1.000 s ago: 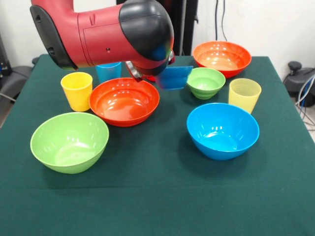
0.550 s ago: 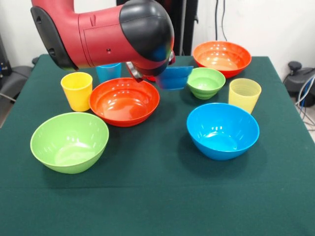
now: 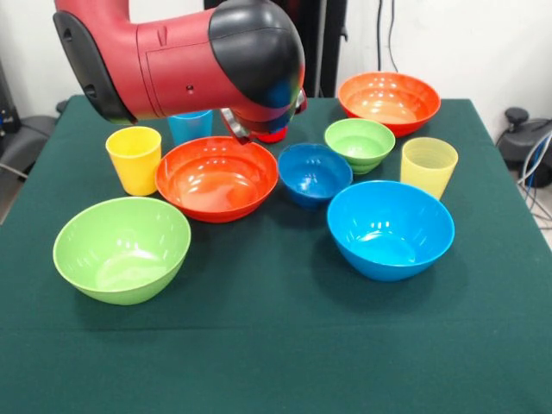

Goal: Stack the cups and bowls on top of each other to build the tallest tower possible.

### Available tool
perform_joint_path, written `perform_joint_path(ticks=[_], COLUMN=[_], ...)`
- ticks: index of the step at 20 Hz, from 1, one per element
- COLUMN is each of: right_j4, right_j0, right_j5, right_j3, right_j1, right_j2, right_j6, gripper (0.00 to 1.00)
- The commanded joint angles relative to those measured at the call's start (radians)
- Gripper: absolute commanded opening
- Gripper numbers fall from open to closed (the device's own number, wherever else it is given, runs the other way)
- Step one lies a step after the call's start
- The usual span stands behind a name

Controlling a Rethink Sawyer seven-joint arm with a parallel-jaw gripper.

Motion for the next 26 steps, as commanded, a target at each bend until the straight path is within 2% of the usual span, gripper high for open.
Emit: perform_joint_path(ticks=[1, 6, 10, 12, 13, 14, 15, 17, 21, 26], right_j4=[-0.007, -0.004, 0.021, 0.056, 0.088, 0.106, 0.127, 0.151, 0.164, 0.188], right_j0=[-0.002, 0.0, -0.032, -0.07, -0.11, -0.128, -0.16, -0.193, -0.24, -0.271], right_j5=[-0.129, -0.142, -0.233, -0.356, -0.486, -0.542, -0.647, -0.743, -0.894, -0.999], right_j3=[-0.032, -0.031, 0.003, 0.035, 0.069, 0.083, 0.114, 0.146, 0.202, 0.23], right_j1=[0.048, 0.05, 0.031, 0.01, -0.006, -0.013, -0.026, -0.037, -0.055, -0.045], right_j2=[0.041, 0.041, 0.069, 0.111, 0.157, 0.18, 0.216, 0.252, 0.308, 0.369], right_j6=[-0.124, -0.119, -0.115, -0.088, -0.054, -0.036, -0.004, 0.028, 0.041, 0.022], gripper=[1.0, 1.0, 1.0, 1.0, 1.0, 1.0, 1.0, 1.0, 1.0, 1.0])
